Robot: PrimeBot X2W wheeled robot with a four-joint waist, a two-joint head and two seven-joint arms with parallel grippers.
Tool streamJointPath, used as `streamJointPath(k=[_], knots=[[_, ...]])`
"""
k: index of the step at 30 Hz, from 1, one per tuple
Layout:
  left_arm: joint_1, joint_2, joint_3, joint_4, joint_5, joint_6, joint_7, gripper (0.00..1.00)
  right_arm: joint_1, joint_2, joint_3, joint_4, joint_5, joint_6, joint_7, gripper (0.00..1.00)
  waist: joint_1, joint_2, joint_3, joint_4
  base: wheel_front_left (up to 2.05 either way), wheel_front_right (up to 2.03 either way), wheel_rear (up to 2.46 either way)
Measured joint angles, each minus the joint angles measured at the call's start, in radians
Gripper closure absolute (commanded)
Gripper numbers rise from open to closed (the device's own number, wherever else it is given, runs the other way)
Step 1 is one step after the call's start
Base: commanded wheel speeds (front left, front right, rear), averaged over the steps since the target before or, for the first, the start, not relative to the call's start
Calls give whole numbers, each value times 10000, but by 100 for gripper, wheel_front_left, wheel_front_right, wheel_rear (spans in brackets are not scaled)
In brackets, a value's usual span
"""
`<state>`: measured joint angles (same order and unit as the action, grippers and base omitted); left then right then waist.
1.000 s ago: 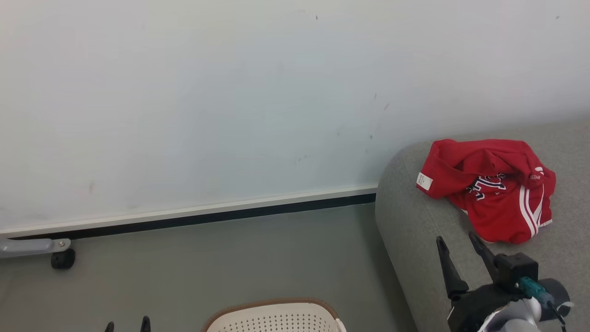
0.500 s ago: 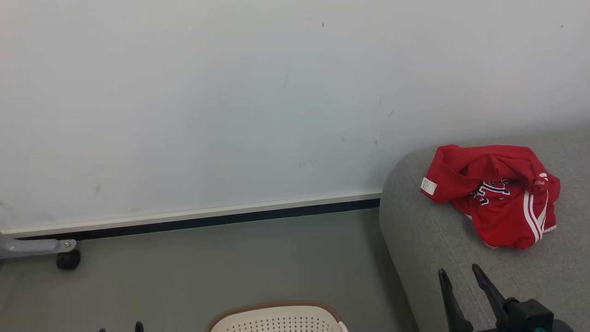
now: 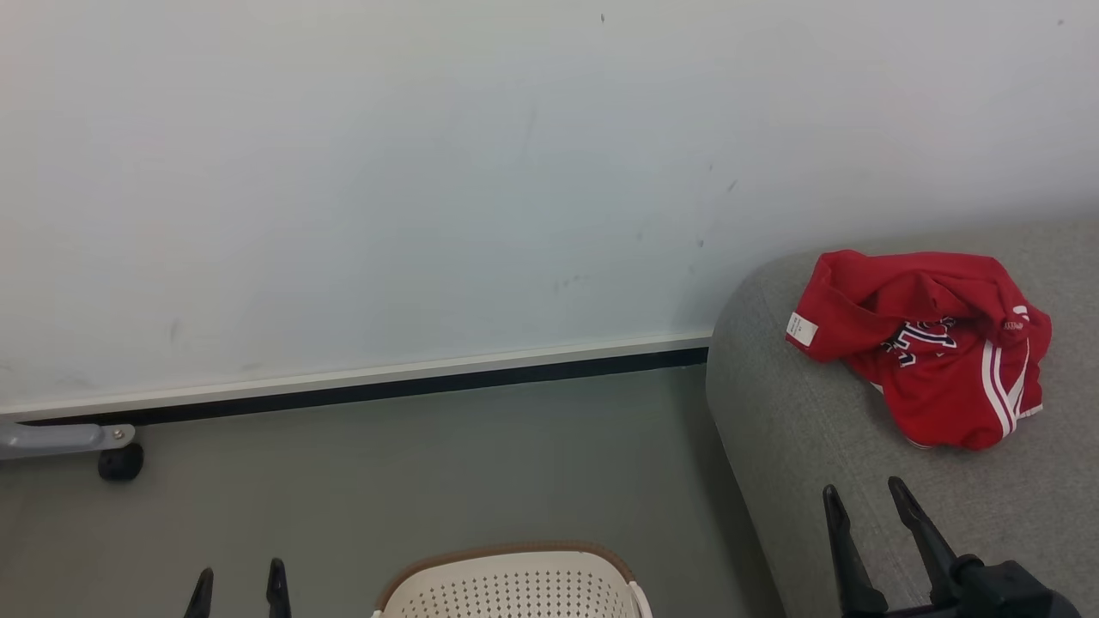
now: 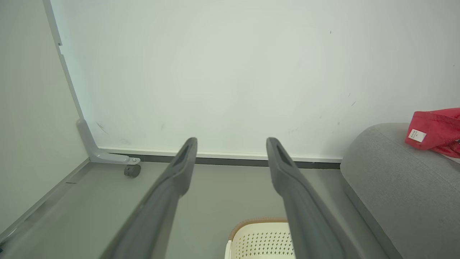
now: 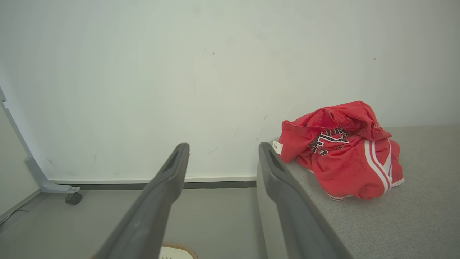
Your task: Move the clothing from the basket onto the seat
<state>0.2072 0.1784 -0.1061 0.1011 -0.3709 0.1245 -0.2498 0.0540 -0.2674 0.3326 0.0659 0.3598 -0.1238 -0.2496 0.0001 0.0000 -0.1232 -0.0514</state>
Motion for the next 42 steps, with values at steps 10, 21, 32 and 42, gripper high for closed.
streamJointPath(k=[10, 21, 32, 42], knots=[[-469, -35, -125, -84, 174, 0, 2, 0, -33, 211, -180, -182, -226, -6, 0, 0, 0, 2, 386, -47, 0, 0, 0], [-663, -29, -236, -73, 314, 0, 100, 0, -76, 297, -387, -178, -351, -8, 0, 0, 1, 2, 518, -14, 0, 0, 0], [-700, -12, -284, -50, 556, 0, 207, 0, -189, 337, -527, -173, -451, -8, 0, 0, 0, 1, 558, 44, 0, 0, 0], [-642, -102, -422, 222, 614, -12, 288, 100, -5, 472, -593, 148, -447, -2, 23, 100, 0, 1, 600, 137, 0, 0, 0]])
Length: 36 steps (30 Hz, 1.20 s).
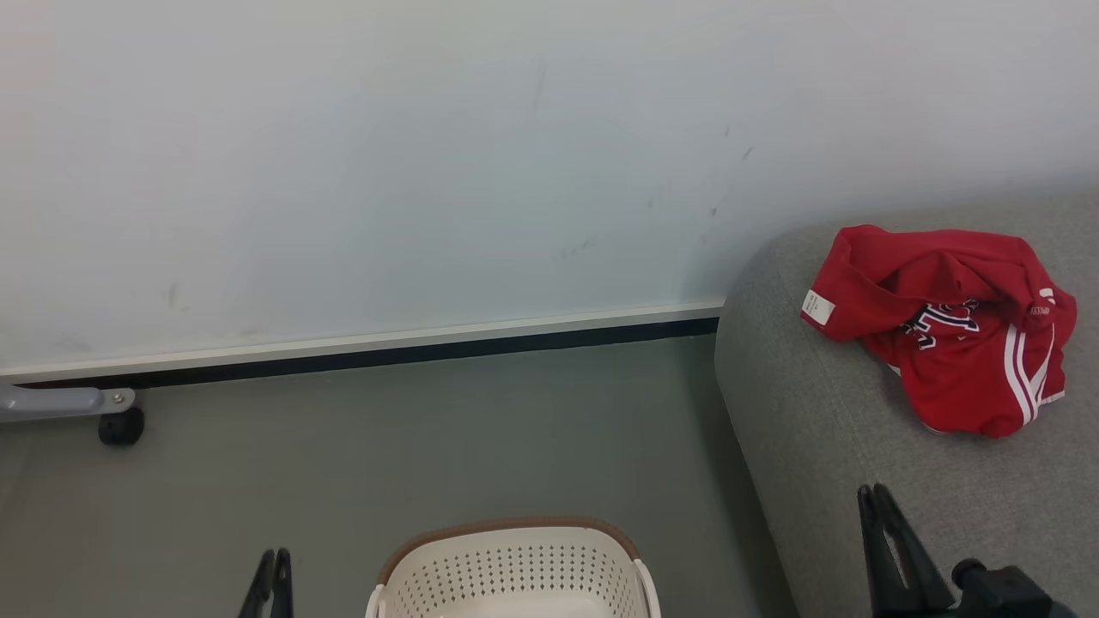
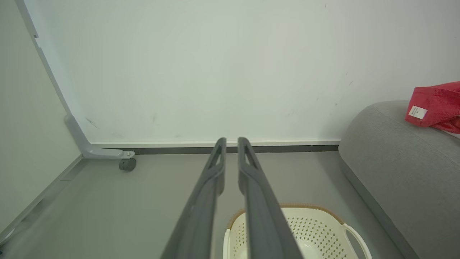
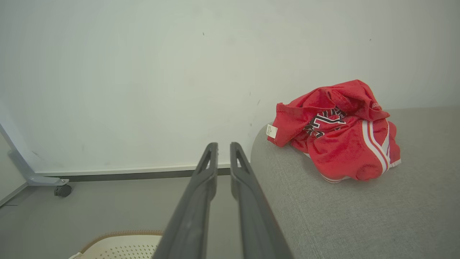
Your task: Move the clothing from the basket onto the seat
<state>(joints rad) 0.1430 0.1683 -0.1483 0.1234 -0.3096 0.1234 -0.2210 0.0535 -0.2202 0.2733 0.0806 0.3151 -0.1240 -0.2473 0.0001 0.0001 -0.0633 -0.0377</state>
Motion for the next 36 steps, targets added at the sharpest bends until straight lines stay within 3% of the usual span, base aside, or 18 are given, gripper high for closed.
streamJointPath(k=[7, 36], knots=[[194, -134, 54, 307, -232, -94, 144, 100, 235, 173, -98, 341, 268, 81, 105, 100, 0, 0, 25, 13, 0, 0, 0], [-410, -451, 769, 731, -4027, -754, 1154, 100, -157, 662, -1302, 895, 4077, 750, 1233, 100, 0, -1, 216, 125, 0, 0, 0]])
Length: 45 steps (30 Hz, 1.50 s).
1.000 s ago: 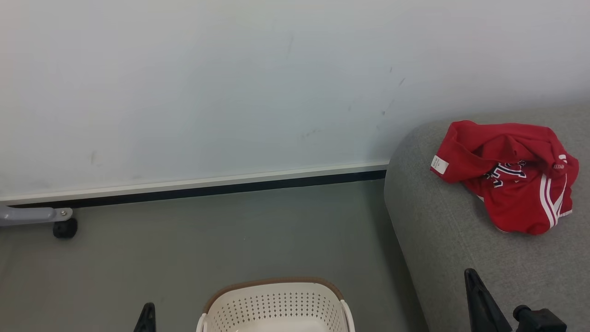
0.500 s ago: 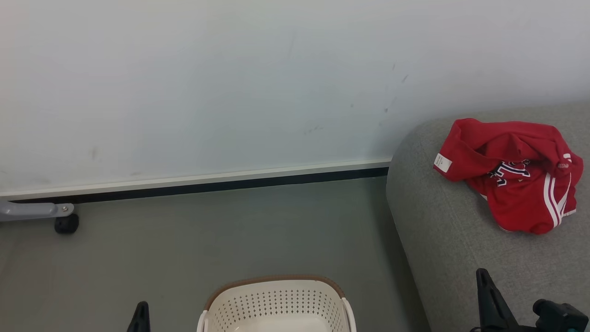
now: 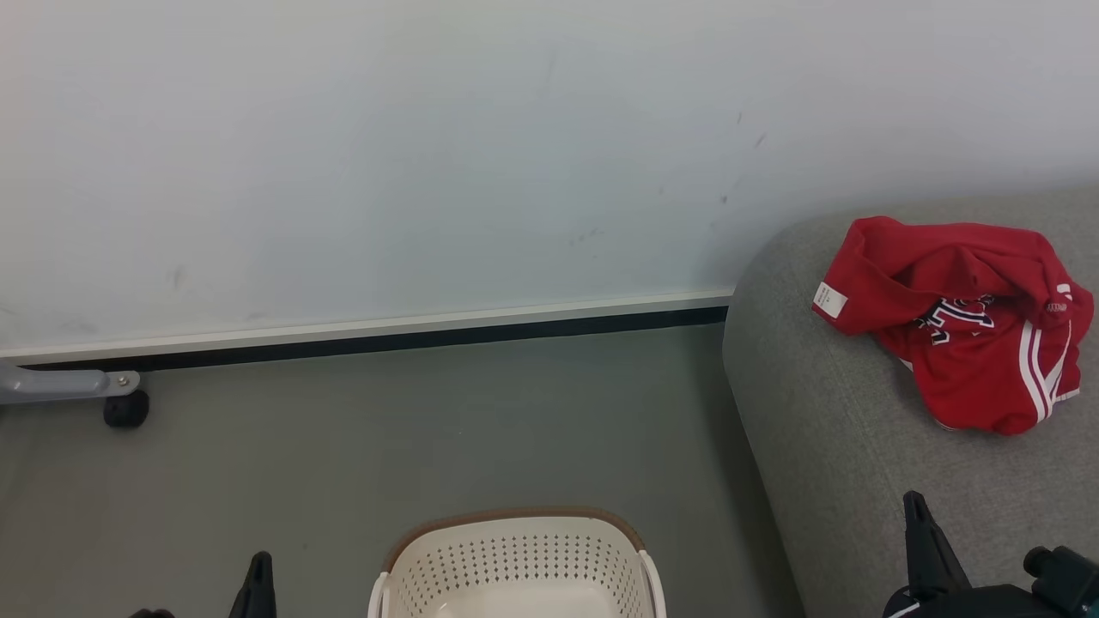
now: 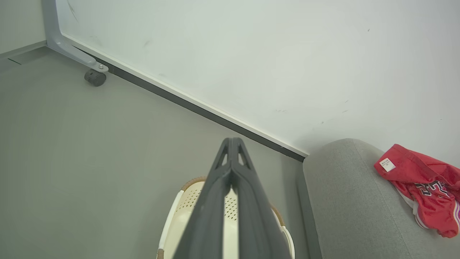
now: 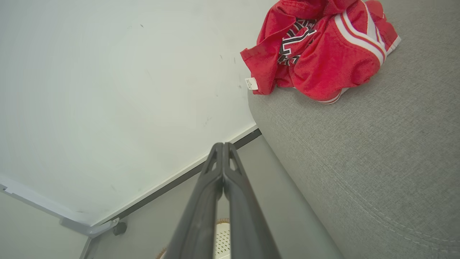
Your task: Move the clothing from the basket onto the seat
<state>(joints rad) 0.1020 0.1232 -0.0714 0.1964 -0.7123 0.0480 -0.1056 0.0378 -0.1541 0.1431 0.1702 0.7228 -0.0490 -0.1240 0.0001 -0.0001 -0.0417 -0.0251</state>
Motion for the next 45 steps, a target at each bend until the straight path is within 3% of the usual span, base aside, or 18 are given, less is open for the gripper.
streamJointPath(k=[45], knots=[[-1209, -546, 1120, 669, -6090, -1195, 1536, 100, -866, 752, -1910, 901, 6044, 1124, 1670, 100, -2, 0, 301, 173, 0, 0, 0]])
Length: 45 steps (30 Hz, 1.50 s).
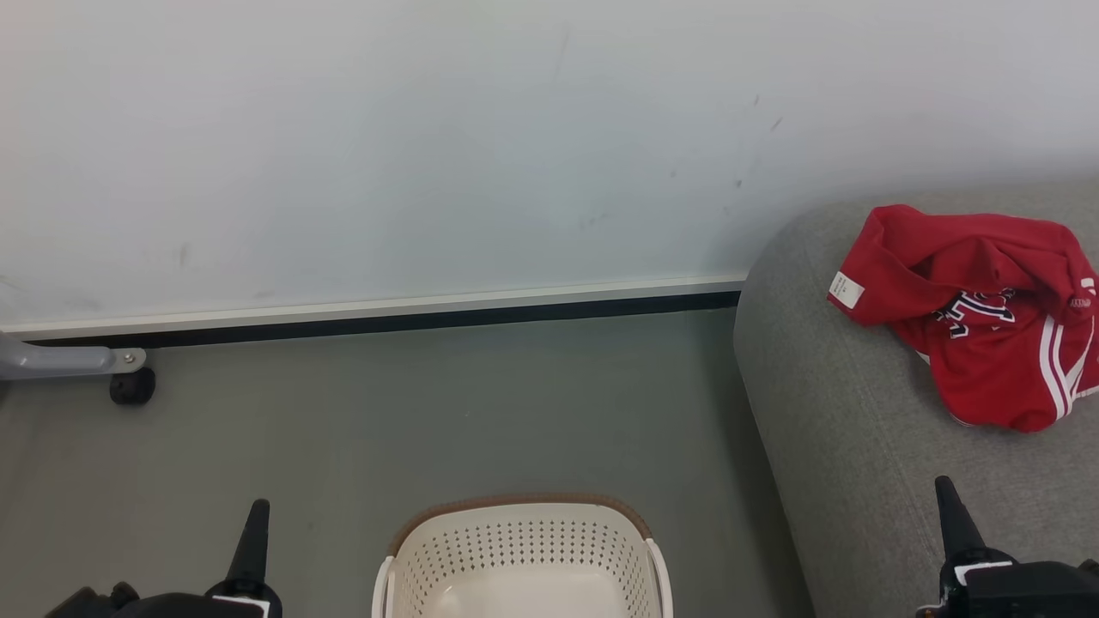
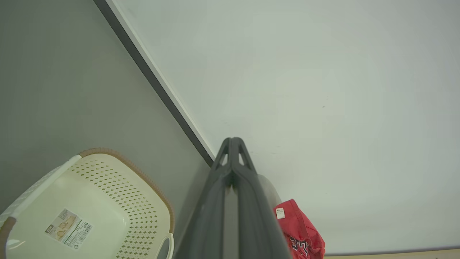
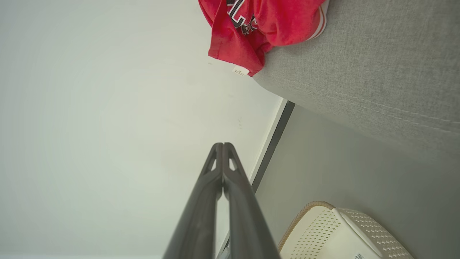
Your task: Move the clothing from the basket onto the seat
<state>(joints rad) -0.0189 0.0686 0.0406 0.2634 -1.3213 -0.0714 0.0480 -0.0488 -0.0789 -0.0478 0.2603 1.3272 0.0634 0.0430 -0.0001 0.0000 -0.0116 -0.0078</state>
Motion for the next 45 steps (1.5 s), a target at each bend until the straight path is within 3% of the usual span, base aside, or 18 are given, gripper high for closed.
streamJointPath(k=[21, 45], knots=[[-586, -242, 493, 303, -2671, -523, 654, 100, -351, 330, -846, 382, 2677, 535, 700, 100, 1, 0, 134, 78, 0, 0, 0], [-601, -253, 506, 318, -2782, -522, 654, 100, -434, 345, -855, 385, 2685, 560, 704, 100, 1, 0, 133, 78, 0, 0, 0]])
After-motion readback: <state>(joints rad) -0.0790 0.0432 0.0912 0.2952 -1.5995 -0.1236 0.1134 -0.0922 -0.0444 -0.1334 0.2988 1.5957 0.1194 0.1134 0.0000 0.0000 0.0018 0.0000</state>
